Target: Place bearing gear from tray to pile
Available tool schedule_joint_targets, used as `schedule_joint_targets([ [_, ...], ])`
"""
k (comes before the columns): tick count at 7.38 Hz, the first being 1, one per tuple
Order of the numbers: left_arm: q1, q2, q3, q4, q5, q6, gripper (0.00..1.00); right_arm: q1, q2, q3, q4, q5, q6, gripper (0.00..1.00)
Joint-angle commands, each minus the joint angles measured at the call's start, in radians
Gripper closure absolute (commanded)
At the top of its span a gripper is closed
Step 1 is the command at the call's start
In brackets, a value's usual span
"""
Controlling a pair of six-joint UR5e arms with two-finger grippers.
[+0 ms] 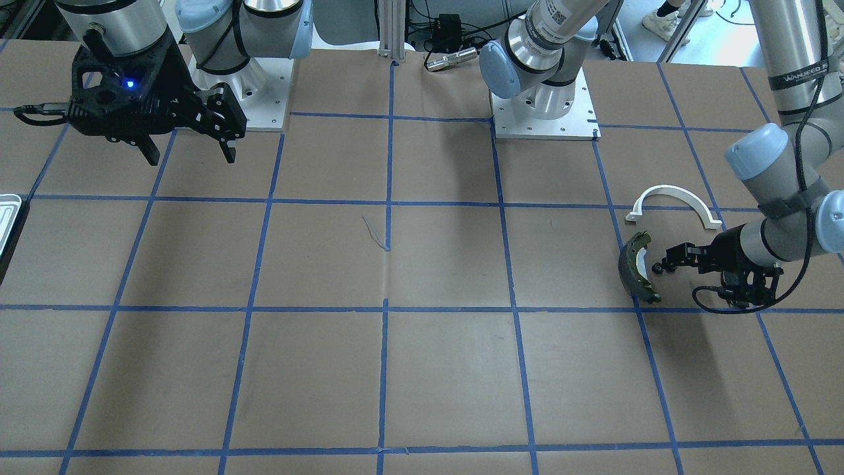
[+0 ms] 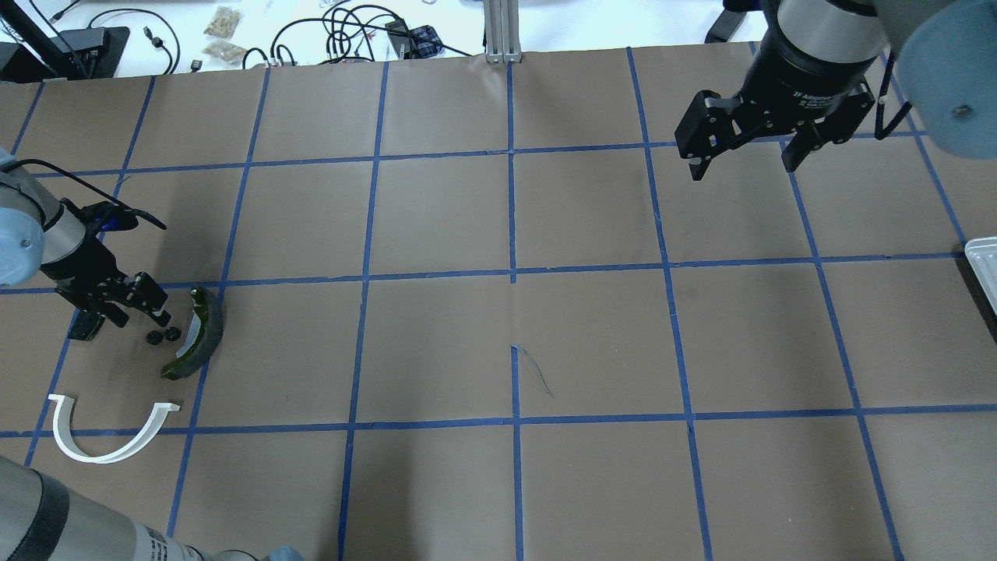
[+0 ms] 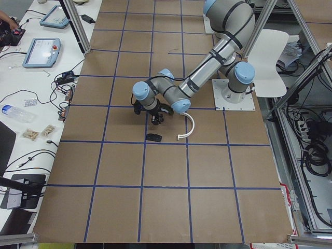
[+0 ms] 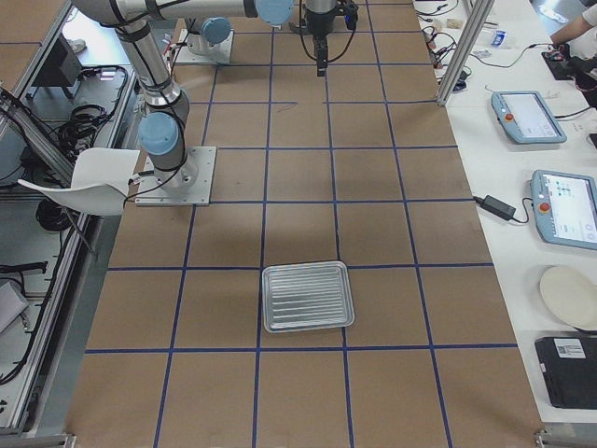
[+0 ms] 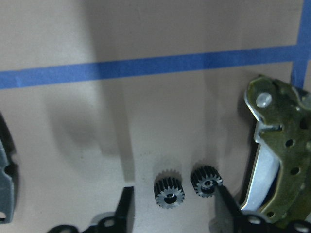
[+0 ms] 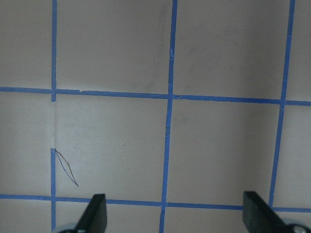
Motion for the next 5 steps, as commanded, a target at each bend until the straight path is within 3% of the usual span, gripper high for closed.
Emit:
schedule_joint_targets([
  [1, -0.078, 0.072, 0.107, -0.124, 0.006, -0.087, 0.0, 0.0, 0.0, 0.0, 0.0, 0.0, 0.0, 0.0],
  [3, -0.208, 0.107, 0.293, -0.293, 0.0, -0.132, 0.0, 0.0, 0.0, 0.0, 0.0, -0.001, 0.0, 0.0],
  [5, -0.317, 0.155, 0.383, -0.417, -0.001, -0.379, 0.0, -0.009, 0.002, 0.0, -0.003, 0.002, -0.003, 0.0],
])
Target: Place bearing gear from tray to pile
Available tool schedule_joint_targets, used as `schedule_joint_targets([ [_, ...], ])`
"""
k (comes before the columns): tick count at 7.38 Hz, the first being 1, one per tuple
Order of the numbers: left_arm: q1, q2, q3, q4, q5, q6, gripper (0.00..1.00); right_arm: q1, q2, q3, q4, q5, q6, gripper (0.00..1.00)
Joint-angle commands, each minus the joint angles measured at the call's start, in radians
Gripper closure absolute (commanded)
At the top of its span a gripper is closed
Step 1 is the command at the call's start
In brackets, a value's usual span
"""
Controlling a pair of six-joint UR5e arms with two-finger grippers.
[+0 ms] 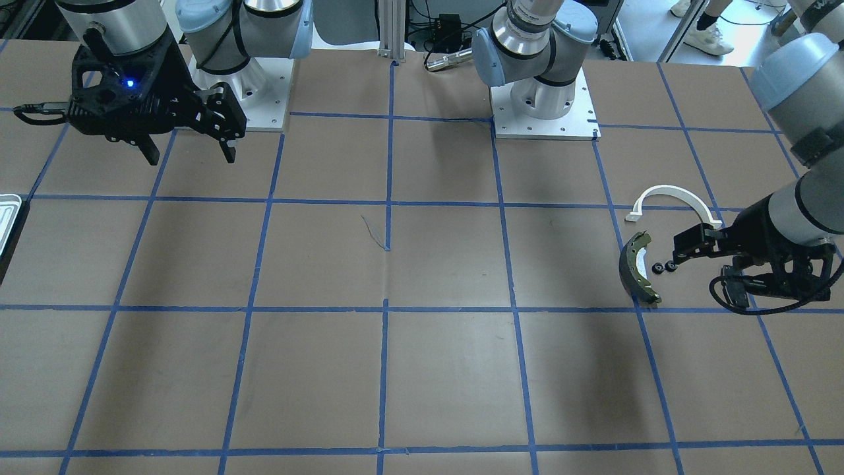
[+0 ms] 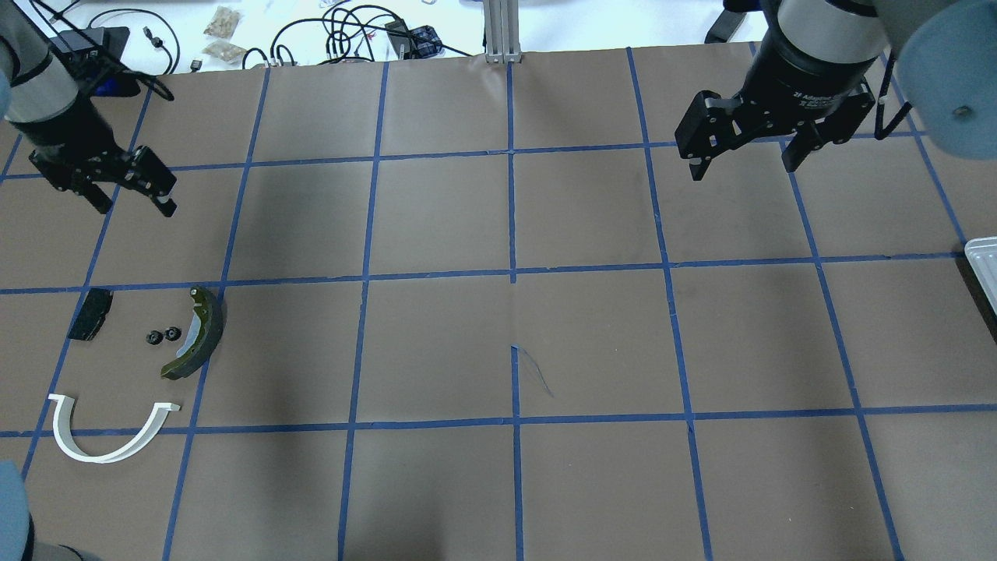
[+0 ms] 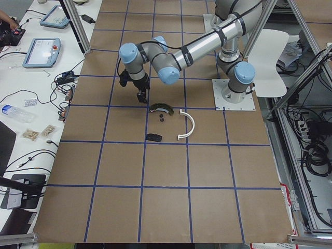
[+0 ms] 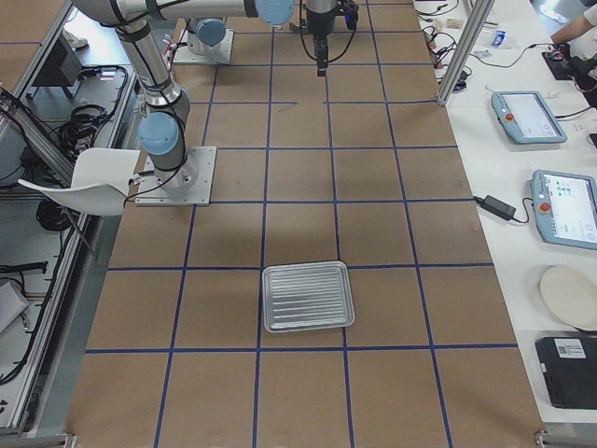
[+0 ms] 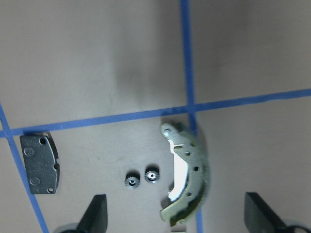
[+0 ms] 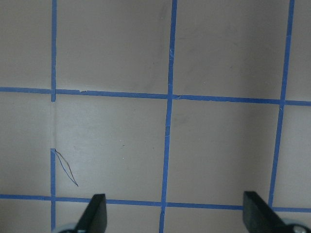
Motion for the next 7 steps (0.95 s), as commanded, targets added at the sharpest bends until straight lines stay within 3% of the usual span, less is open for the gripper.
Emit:
schedule_joint_targets([
  [1, -0.139, 0.065, 0.051, -0.079, -0.001, -0.181, 0.0, -0.009, 0.0, 0.0, 0.004, 0.002, -0.001, 0.0],
  [3, -0.272, 0.12, 0.051, -0.077, -0.009, -0.242, 0.0, -0.009, 0.0, 0.0, 0.001, 0.002, 0.001, 0.0],
  [6, -0.368, 0.161, -0.009, -0.073, -0.012, -0.264, 0.0, -0.01, 0.0, -0.002, 0.001, -0.002, -0.001, 0.0],
  [7, -0.386, 0.191, -0.037, -0.073, -0.062, -0.264, 0.0, -0.01, -0.002, 0.0, 0.002, -0.002, -0.001, 0.0],
])
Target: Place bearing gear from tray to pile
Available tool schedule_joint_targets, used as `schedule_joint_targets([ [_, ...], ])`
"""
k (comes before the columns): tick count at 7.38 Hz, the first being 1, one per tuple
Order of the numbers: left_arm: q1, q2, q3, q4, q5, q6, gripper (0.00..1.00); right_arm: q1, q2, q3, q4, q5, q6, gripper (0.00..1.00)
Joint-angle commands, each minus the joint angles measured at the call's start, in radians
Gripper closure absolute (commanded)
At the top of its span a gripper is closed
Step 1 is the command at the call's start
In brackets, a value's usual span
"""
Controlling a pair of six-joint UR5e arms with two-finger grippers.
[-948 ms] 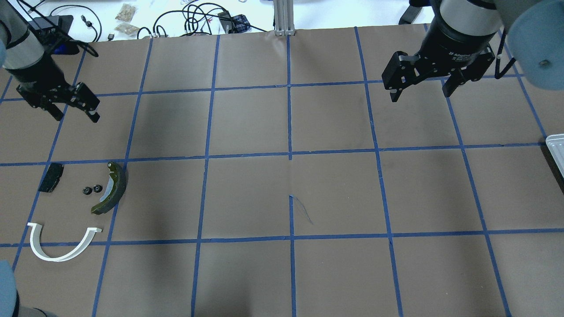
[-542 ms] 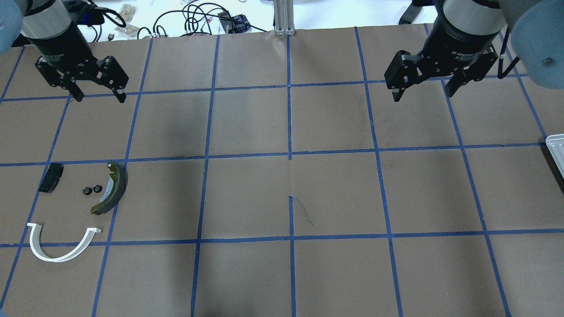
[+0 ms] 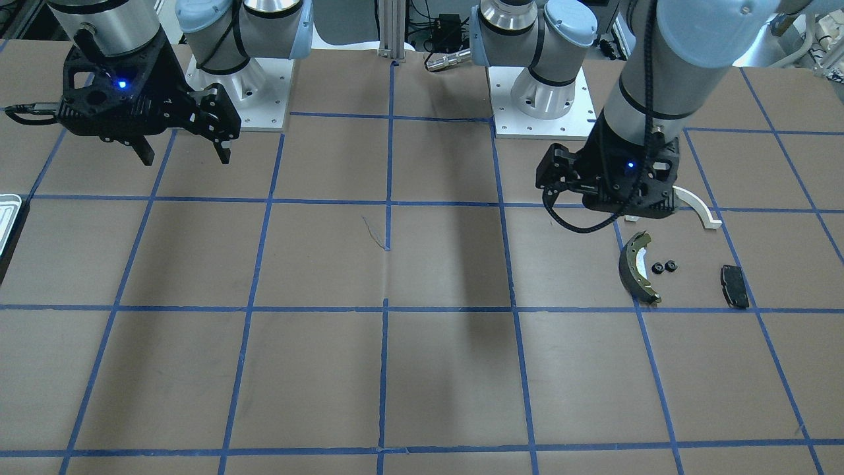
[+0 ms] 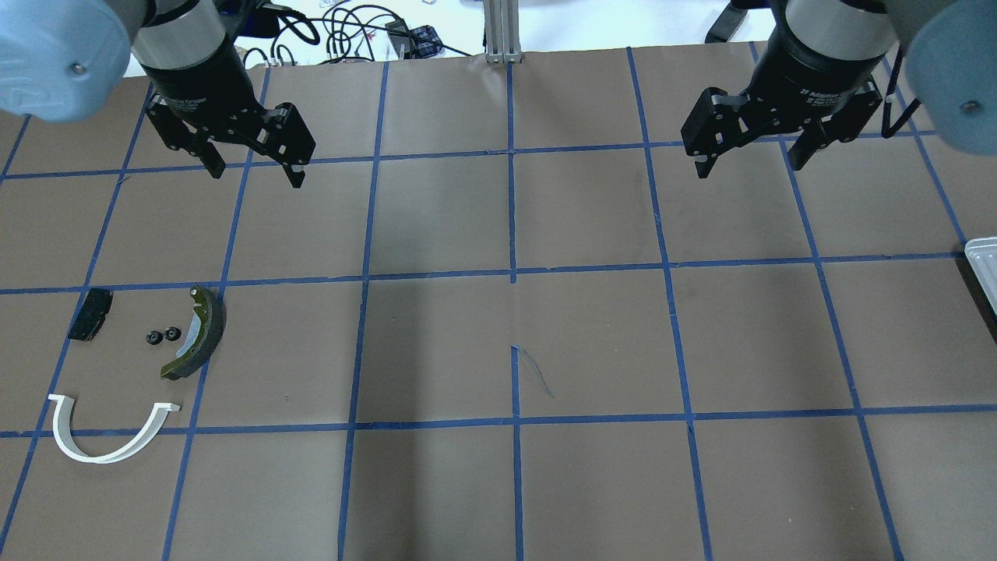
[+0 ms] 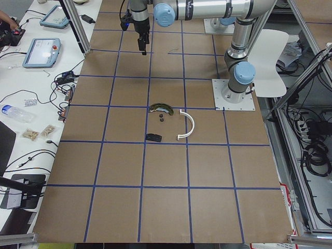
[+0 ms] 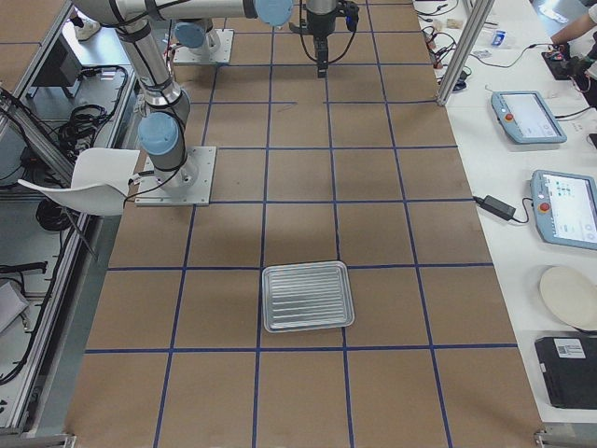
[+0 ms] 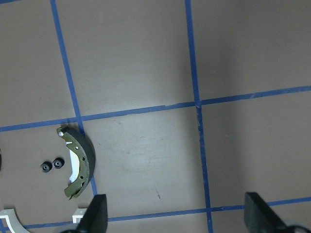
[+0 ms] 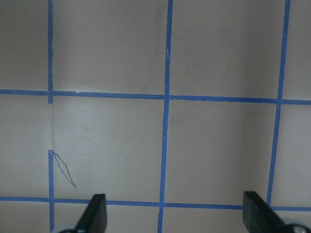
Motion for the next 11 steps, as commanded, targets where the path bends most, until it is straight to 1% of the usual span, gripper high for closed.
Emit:
schedule_joint_targets([
  [1, -0.031, 0.052, -0.047, 0.005, -0.049, 0.001, 0.0, 0.0, -0.001, 0.0, -0.001, 0.0, -0.001, 0.0],
  [6, 0.002, 0.072, -0.052, 0.01, -0.054, 0.004, 0.0, 0.0, -0.001, 0.001, -0.001, 0.0, 0.001, 0.0],
  [7, 0.019, 0.075, -0.054, 0.005, -0.038, 0.01, 0.0, 0.0, -0.001, 0.0, -0.001, 0.0, -0.001, 0.0],
  [9, 0.038, 0.081, -0.055, 0.004, -0.037, 0.011, 0.0, 0.0, -0.001, 0.0, -0.001, 0.0, 0.001, 0.0],
  [11, 0.038, 0.098, -0.095, 0.016, -0.04, 0.007, 0.0, 0.0, -0.001, 0.001, -0.001, 0.0, 0.001, 0.0],
])
